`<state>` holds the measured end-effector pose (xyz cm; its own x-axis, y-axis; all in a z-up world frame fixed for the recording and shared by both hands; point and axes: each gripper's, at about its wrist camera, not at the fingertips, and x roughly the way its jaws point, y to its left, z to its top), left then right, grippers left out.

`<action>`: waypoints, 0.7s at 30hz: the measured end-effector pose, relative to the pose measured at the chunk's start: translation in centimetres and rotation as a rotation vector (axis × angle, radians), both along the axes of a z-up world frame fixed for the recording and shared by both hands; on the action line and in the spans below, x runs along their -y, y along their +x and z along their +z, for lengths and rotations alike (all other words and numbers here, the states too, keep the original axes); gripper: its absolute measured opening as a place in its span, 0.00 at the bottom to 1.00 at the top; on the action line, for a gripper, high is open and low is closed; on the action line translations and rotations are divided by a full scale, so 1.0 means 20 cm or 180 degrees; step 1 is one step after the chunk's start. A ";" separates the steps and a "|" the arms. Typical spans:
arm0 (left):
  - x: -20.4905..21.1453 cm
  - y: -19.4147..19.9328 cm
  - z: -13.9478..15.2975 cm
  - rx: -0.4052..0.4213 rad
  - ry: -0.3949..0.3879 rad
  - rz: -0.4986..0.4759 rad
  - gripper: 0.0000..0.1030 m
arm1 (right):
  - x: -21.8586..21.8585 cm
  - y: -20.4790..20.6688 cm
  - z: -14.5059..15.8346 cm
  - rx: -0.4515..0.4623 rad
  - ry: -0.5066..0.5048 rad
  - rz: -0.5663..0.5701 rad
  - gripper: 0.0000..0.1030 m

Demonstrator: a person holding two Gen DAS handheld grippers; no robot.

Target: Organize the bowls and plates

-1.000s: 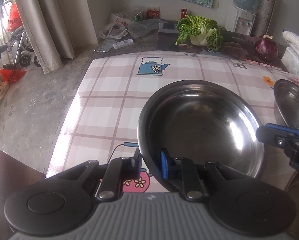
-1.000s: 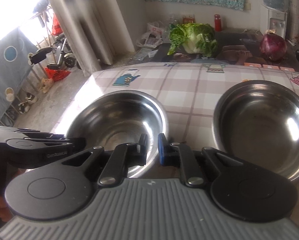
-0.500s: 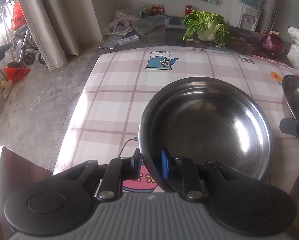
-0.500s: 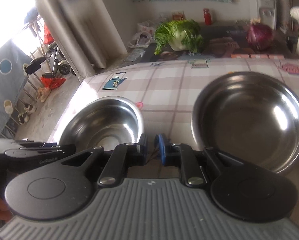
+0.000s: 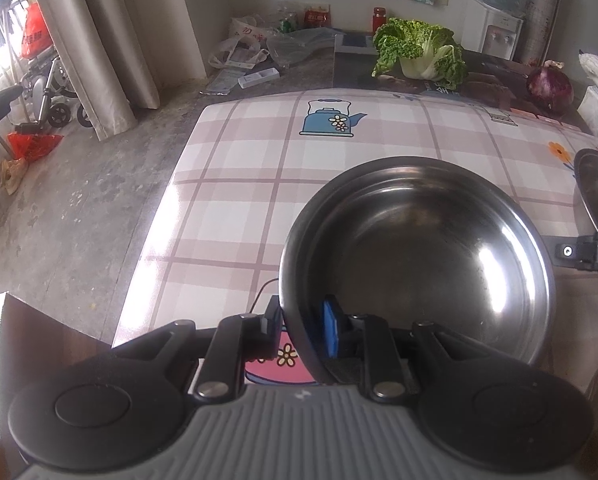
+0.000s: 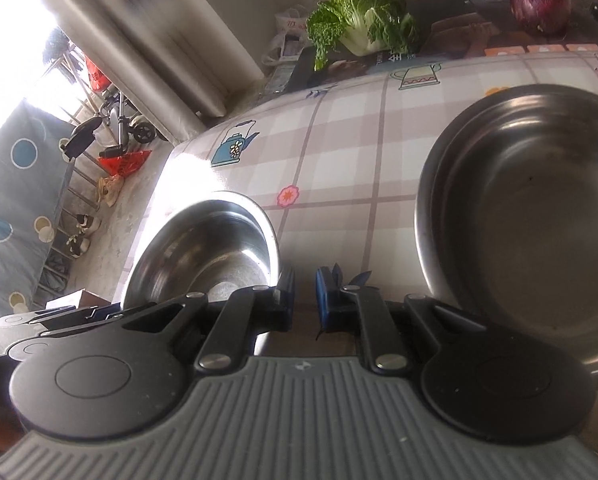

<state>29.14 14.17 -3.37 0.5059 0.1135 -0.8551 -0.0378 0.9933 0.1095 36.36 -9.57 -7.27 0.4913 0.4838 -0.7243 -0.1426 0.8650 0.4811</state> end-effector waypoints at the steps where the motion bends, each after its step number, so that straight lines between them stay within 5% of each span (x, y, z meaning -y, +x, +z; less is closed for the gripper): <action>1: 0.00 0.00 0.00 0.0004 -0.0002 0.0005 0.21 | 0.00 0.00 0.00 -0.0001 0.0010 0.0007 0.06; 14: -0.04 -0.02 0.02 0.0009 -0.0071 0.0074 0.20 | 0.00 -0.04 0.04 0.0051 0.0053 0.0053 0.00; 21: -0.06 -0.02 0.01 -0.0011 -0.0100 0.0125 0.20 | 0.08 -0.04 0.05 -0.0015 0.0401 -0.0061 0.10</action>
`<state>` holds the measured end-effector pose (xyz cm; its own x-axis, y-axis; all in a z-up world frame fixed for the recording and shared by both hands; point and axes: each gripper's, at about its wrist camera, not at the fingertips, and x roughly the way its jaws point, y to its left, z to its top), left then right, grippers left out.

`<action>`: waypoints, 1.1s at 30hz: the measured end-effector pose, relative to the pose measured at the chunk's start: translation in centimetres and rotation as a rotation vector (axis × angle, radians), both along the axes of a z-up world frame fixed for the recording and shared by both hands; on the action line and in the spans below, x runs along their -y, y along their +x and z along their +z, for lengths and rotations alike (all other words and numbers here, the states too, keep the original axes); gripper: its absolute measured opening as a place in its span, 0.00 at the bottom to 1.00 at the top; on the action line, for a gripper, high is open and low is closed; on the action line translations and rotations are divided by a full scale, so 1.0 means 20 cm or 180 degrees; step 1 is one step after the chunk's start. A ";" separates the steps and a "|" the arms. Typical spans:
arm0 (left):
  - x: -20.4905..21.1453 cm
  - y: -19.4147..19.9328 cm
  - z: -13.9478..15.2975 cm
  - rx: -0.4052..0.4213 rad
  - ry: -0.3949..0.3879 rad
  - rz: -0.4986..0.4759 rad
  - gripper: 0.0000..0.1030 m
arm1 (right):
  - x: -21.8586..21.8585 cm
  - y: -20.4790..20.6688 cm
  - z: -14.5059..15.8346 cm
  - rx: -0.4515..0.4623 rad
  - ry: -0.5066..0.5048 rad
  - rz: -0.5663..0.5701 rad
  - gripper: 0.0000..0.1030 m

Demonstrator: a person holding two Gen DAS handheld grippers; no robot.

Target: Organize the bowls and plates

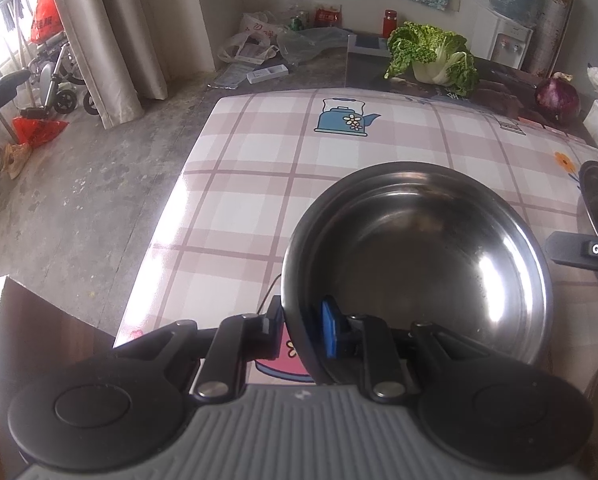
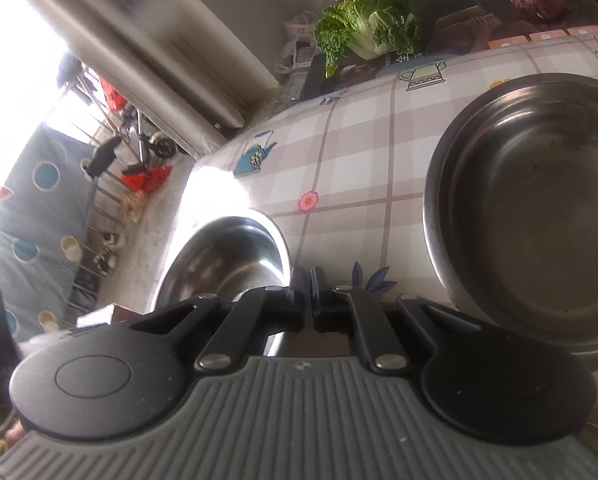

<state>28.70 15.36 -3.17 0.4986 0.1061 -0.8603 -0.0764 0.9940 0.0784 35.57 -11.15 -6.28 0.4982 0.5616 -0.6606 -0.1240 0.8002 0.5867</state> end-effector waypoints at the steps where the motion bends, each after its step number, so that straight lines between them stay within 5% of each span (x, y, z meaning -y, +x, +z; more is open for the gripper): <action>1: 0.00 0.00 0.00 -0.0001 0.0000 0.0005 0.20 | 0.00 0.00 0.01 0.0011 0.0023 0.0008 0.17; 4: 0.00 0.00 0.00 -0.0001 0.0000 0.0008 0.20 | -0.01 -0.01 0.02 0.0049 -0.0006 0.0046 0.38; 8: -0.01 0.00 0.00 -0.0002 -0.0010 0.0021 0.20 | -0.05 0.01 0.00 0.0004 -0.0066 0.0080 0.40; 19: -0.01 0.00 0.00 -0.0004 -0.0019 0.0022 0.20 | -0.13 0.00 -0.06 -0.0096 -0.0064 0.0209 0.06; 33: 0.02 -0.03 0.06 0.0055 -0.0035 -0.0007 0.20 | -0.11 -0.04 0.03 0.0034 -0.0117 0.0215 0.06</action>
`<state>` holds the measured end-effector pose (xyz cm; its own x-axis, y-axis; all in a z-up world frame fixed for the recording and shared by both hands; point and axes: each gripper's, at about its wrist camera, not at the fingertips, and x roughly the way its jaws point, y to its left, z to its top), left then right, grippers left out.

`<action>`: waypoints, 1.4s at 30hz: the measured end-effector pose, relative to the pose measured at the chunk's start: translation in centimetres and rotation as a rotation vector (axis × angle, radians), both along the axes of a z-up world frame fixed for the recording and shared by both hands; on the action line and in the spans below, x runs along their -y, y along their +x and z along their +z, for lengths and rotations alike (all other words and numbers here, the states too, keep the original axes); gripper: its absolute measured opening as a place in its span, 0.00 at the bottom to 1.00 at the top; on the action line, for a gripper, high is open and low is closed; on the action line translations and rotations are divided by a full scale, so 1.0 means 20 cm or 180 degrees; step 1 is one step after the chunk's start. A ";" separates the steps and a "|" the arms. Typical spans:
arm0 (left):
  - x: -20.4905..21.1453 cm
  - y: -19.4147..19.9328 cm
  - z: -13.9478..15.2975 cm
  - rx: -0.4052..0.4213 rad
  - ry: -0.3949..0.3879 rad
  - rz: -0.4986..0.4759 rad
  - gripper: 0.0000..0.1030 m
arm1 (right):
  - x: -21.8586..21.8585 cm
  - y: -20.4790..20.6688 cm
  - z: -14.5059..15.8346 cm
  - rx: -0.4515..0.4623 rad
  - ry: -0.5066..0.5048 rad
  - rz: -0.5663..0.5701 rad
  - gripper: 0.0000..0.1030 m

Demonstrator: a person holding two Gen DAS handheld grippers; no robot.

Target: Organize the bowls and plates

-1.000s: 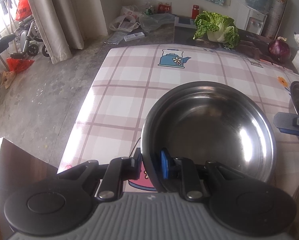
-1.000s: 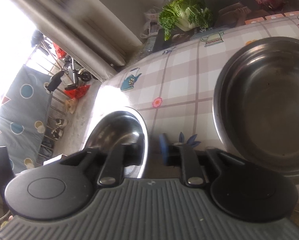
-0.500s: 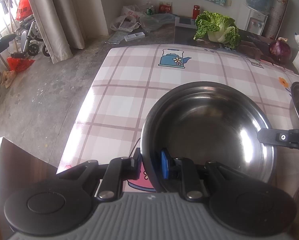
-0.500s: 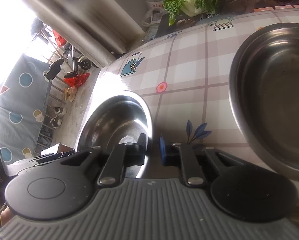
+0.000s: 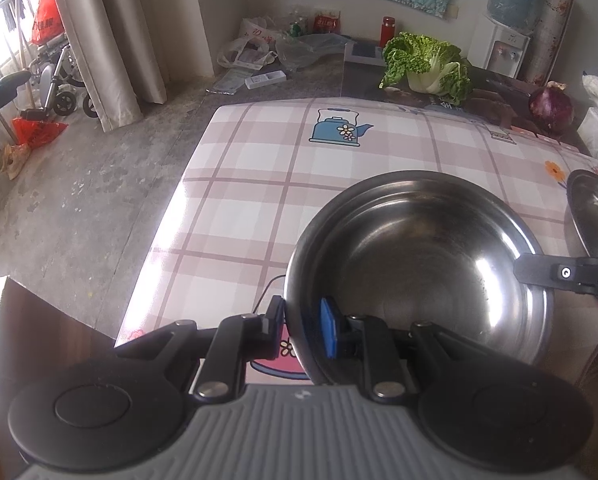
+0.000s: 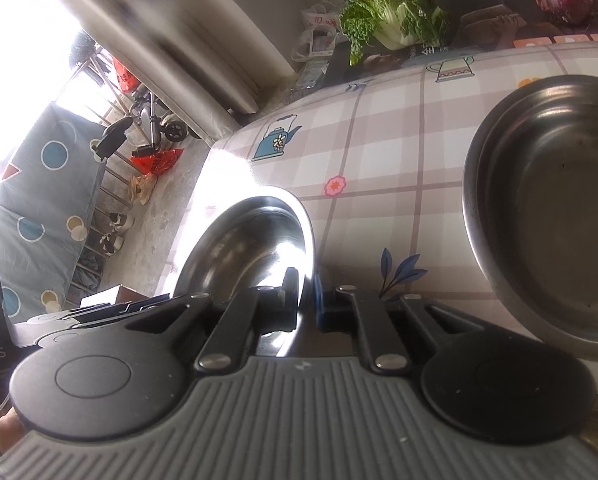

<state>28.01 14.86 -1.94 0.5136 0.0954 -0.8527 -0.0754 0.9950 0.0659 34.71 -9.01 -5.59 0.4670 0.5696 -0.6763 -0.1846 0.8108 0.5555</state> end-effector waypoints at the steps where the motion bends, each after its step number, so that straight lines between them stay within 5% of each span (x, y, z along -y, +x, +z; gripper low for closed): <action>1: 0.00 0.00 0.00 0.0003 -0.0001 -0.0005 0.20 | 0.00 0.00 0.01 0.0006 0.0001 -0.0001 0.06; 21: -0.05 0.03 -0.08 -0.0273 -0.0465 0.0126 0.23 | 0.05 0.02 -0.09 -0.0176 0.0059 -0.0067 0.07; 42: 0.05 -0.01 0.08 -0.0044 -0.0281 0.0039 0.19 | 0.11 -0.06 0.05 0.0034 0.0093 -0.0071 0.07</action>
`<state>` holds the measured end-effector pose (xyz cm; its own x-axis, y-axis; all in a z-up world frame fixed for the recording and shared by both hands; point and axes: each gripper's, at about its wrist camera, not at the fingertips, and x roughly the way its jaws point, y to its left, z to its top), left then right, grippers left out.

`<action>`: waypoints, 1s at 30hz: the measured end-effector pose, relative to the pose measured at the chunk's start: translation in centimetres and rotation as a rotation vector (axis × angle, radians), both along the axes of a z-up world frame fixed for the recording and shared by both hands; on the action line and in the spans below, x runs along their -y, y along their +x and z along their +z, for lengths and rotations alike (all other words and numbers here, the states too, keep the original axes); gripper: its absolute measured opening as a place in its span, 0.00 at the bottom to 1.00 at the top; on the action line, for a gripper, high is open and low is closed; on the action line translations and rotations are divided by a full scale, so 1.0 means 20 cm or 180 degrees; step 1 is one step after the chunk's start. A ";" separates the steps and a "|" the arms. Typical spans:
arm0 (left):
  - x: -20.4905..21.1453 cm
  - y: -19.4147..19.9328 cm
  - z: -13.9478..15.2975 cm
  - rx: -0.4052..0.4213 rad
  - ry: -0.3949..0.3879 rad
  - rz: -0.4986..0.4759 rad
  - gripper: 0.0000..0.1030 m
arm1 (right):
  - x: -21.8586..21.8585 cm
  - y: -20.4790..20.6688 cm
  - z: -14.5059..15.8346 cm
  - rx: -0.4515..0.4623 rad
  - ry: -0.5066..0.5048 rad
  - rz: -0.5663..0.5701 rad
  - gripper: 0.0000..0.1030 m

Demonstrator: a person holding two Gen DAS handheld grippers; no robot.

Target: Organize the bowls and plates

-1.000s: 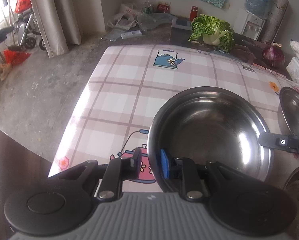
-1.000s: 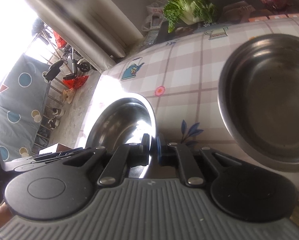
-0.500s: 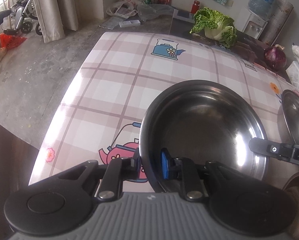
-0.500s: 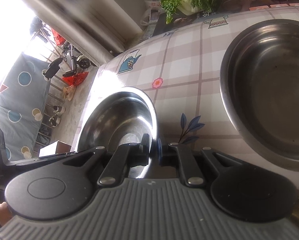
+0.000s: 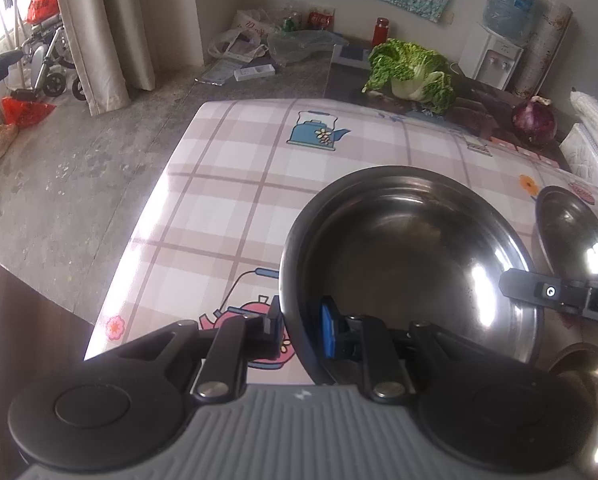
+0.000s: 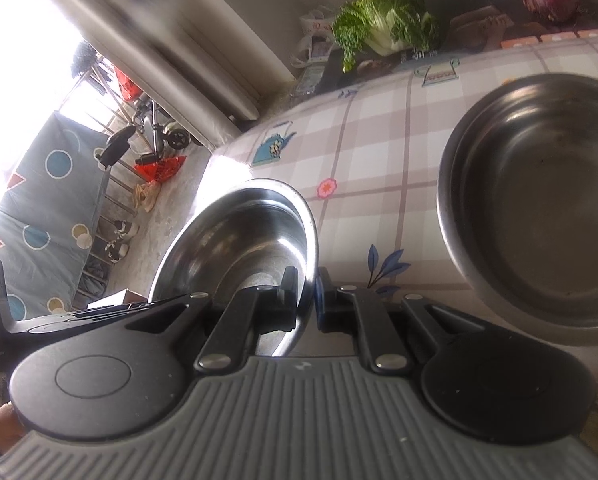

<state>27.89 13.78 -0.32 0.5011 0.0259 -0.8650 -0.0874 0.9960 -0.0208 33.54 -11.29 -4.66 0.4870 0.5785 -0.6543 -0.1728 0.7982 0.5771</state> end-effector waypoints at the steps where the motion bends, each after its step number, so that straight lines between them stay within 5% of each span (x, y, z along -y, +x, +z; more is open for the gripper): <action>1: 0.01 -0.01 0.02 0.0013 0.0010 -0.0012 0.19 | 0.02 -0.01 0.02 0.0017 0.0009 -0.0008 0.07; 16: 0.60 0.02 0.25 0.0249 0.0055 -0.0473 0.19 | 0.61 -0.15 0.25 0.0274 0.0025 -0.0440 0.08; 30: 1.02 0.27 -0.04 -0.0113 -0.0054 -0.0768 0.20 | 1.02 -0.08 0.05 0.0147 -0.0192 -0.0860 0.10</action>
<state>33.23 -6.56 -1.20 0.4604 -0.1054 -0.8814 0.1519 0.9876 -0.0388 32.03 -31.73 -3.61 0.6485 0.3844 -0.6571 0.0259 0.8515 0.5237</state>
